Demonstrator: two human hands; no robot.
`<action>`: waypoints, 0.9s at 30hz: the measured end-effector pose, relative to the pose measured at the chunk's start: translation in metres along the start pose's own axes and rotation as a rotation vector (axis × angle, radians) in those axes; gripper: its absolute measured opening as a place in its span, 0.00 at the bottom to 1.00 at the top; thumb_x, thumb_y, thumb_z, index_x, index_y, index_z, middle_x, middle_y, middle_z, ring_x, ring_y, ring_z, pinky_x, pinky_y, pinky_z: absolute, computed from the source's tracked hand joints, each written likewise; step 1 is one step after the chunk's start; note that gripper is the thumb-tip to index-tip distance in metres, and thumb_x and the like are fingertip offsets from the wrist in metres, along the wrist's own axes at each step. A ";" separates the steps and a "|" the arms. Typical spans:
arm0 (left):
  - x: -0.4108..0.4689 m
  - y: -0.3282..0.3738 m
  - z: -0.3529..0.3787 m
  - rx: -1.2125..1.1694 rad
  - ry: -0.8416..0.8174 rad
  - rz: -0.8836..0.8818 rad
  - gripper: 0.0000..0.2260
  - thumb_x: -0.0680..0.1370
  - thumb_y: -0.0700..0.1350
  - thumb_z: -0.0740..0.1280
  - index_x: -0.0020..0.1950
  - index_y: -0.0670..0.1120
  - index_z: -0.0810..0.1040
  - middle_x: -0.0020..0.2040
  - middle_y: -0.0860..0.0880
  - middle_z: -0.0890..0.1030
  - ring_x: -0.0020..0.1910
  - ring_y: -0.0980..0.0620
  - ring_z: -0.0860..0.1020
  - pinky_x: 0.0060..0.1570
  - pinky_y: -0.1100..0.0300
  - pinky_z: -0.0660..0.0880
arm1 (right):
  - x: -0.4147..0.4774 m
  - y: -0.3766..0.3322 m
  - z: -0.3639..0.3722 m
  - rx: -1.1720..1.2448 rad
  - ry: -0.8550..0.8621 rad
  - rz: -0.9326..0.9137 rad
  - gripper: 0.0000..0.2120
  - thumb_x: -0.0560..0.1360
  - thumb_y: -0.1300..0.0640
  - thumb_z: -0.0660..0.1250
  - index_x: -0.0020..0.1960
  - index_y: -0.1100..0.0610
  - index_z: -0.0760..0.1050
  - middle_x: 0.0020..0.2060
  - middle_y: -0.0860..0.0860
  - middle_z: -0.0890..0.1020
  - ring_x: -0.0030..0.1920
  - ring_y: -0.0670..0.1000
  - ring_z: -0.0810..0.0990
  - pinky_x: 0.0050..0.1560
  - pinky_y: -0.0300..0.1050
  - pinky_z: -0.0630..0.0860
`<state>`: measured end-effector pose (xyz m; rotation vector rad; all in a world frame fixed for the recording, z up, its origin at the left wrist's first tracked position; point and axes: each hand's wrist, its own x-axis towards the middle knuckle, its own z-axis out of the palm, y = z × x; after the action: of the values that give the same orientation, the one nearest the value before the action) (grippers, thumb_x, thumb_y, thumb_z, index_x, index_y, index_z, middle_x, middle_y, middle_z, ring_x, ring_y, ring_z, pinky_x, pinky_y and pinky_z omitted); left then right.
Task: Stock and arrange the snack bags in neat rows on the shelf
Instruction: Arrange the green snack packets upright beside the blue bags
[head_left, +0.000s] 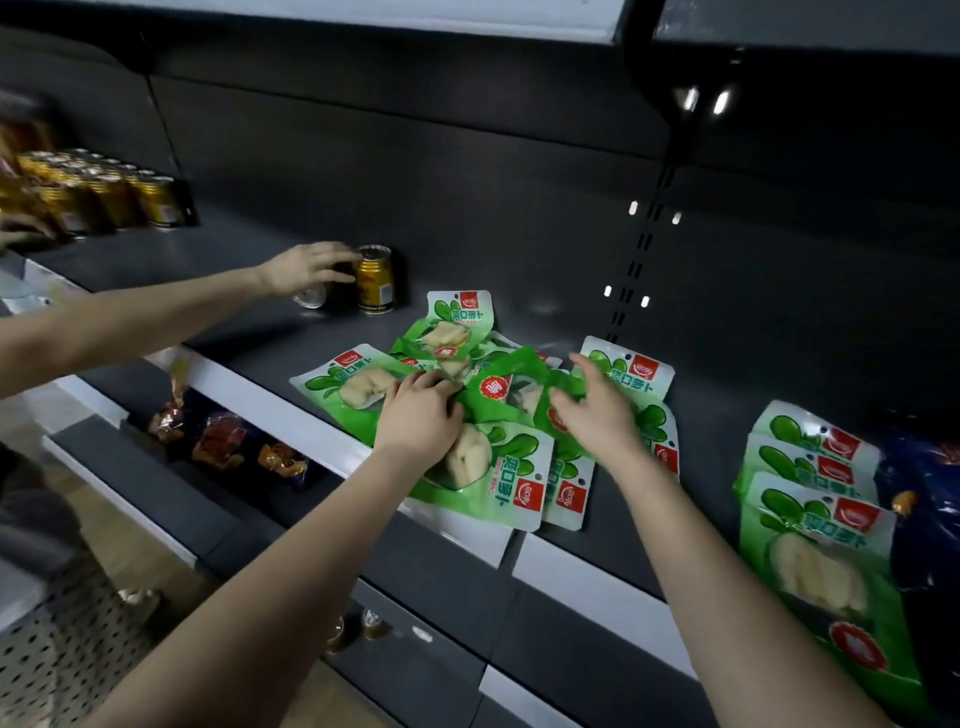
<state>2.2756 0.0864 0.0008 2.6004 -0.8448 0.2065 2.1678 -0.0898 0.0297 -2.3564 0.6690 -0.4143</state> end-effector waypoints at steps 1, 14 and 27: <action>0.001 -0.001 0.000 -0.001 0.002 -0.001 0.17 0.79 0.48 0.57 0.67 0.51 0.73 0.68 0.50 0.71 0.69 0.47 0.64 0.69 0.51 0.57 | 0.002 0.008 -0.004 -0.096 0.025 0.020 0.29 0.78 0.47 0.61 0.76 0.49 0.56 0.72 0.54 0.66 0.59 0.53 0.74 0.63 0.47 0.68; 0.007 0.003 -0.001 0.034 0.028 -0.050 0.16 0.78 0.48 0.58 0.63 0.52 0.77 0.67 0.48 0.72 0.66 0.44 0.67 0.67 0.51 0.60 | -0.019 0.026 -0.014 -0.443 -0.014 0.177 0.32 0.73 0.34 0.61 0.72 0.48 0.64 0.67 0.55 0.70 0.65 0.59 0.68 0.63 0.56 0.67; 0.009 0.097 -0.013 -0.679 -0.046 0.054 0.14 0.80 0.49 0.58 0.64 0.48 0.73 0.55 0.48 0.79 0.51 0.47 0.77 0.50 0.58 0.72 | -0.030 0.031 -0.074 0.748 0.472 0.308 0.18 0.75 0.62 0.69 0.64 0.63 0.74 0.58 0.56 0.80 0.58 0.51 0.78 0.59 0.41 0.72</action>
<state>2.2258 0.0151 0.0463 1.9536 -0.8227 -0.1133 2.0992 -0.1308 0.0602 -1.4297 0.8825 -0.9106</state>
